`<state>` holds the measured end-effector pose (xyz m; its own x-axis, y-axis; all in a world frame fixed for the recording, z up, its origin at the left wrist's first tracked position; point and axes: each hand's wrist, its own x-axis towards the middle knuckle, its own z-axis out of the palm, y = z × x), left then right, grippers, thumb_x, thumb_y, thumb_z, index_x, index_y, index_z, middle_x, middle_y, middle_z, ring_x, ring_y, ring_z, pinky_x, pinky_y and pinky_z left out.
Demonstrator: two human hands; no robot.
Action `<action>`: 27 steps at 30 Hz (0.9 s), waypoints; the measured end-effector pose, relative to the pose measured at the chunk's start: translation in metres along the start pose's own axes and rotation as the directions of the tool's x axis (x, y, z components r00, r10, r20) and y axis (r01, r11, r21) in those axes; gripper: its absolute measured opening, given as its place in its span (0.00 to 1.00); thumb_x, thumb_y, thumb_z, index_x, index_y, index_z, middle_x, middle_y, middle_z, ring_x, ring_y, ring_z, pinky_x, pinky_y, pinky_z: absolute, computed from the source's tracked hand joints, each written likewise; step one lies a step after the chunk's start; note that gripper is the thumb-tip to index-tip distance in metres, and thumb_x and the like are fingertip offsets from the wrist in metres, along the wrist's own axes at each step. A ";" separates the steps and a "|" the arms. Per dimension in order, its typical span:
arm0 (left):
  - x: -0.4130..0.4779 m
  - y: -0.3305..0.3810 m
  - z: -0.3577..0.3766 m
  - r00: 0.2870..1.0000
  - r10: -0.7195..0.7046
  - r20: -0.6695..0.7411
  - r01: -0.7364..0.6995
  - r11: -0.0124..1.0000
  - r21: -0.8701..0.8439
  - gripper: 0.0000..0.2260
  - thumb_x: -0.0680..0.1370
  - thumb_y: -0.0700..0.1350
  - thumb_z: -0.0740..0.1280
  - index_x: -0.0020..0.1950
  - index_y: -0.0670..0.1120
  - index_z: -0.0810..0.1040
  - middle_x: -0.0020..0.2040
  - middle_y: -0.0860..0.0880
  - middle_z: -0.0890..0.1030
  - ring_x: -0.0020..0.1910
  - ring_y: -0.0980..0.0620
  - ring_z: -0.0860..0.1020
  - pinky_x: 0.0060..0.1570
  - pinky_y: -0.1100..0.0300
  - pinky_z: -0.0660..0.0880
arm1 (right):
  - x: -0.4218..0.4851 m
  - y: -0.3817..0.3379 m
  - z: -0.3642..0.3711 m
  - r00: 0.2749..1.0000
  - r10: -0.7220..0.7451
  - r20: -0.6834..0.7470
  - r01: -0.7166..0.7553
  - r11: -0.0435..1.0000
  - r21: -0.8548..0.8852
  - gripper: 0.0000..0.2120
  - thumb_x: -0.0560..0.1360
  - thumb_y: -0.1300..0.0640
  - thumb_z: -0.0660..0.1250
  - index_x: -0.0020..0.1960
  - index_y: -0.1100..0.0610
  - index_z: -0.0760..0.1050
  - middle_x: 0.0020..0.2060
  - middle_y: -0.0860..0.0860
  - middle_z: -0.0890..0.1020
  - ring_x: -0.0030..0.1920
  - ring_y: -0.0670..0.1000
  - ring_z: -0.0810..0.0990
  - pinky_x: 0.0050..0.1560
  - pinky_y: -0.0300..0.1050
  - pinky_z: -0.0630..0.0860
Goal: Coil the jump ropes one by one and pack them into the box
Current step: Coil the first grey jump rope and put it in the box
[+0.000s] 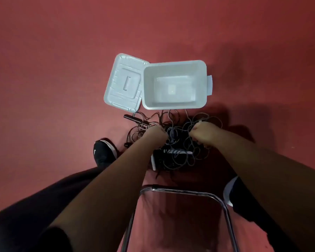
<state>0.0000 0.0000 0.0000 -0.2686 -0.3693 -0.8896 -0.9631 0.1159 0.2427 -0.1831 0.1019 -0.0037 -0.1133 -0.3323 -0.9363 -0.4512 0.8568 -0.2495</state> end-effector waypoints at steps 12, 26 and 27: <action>0.062 0.008 0.046 0.980 0.177 0.094 -0.194 0.954 0.228 0.16 0.80 0.46 0.68 0.68 0.49 0.82 0.68 0.46 0.80 0.63 0.45 0.79 0.60 0.57 0.75 | 0.056 0.009 0.027 0.993 -0.057 -0.104 0.044 0.991 -0.124 0.11 0.81 0.57 0.63 0.41 0.58 0.78 0.37 0.55 0.79 0.41 0.58 0.77 0.34 0.45 0.67; -0.022 0.008 0.033 0.837 0.171 -0.520 -0.219 0.975 -0.032 0.11 0.77 0.40 0.70 0.60 0.47 0.78 0.54 0.43 0.84 0.53 0.42 0.82 0.53 0.54 0.79 | -0.028 0.018 0.030 0.988 -0.070 -0.134 0.055 0.992 -0.113 0.13 0.79 0.52 0.65 0.53 0.59 0.84 0.46 0.54 0.89 0.41 0.56 0.88 0.49 0.57 0.87; -0.033 0.012 0.026 0.831 0.157 -0.533 -0.200 0.980 -0.024 0.14 0.76 0.40 0.70 0.61 0.45 0.77 0.53 0.43 0.82 0.53 0.41 0.80 0.53 0.53 0.79 | -0.042 0.012 0.027 0.986 -0.086 -0.141 0.067 0.989 -0.129 0.12 0.82 0.53 0.65 0.54 0.60 0.83 0.47 0.54 0.88 0.39 0.55 0.87 0.46 0.55 0.87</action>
<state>-0.0024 0.0373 0.0223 -0.3815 -0.7806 -0.4951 -0.8900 0.1656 0.4247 -0.1601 0.1367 0.0257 -0.1982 -0.4567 -0.8672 -0.5685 0.7743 -0.2779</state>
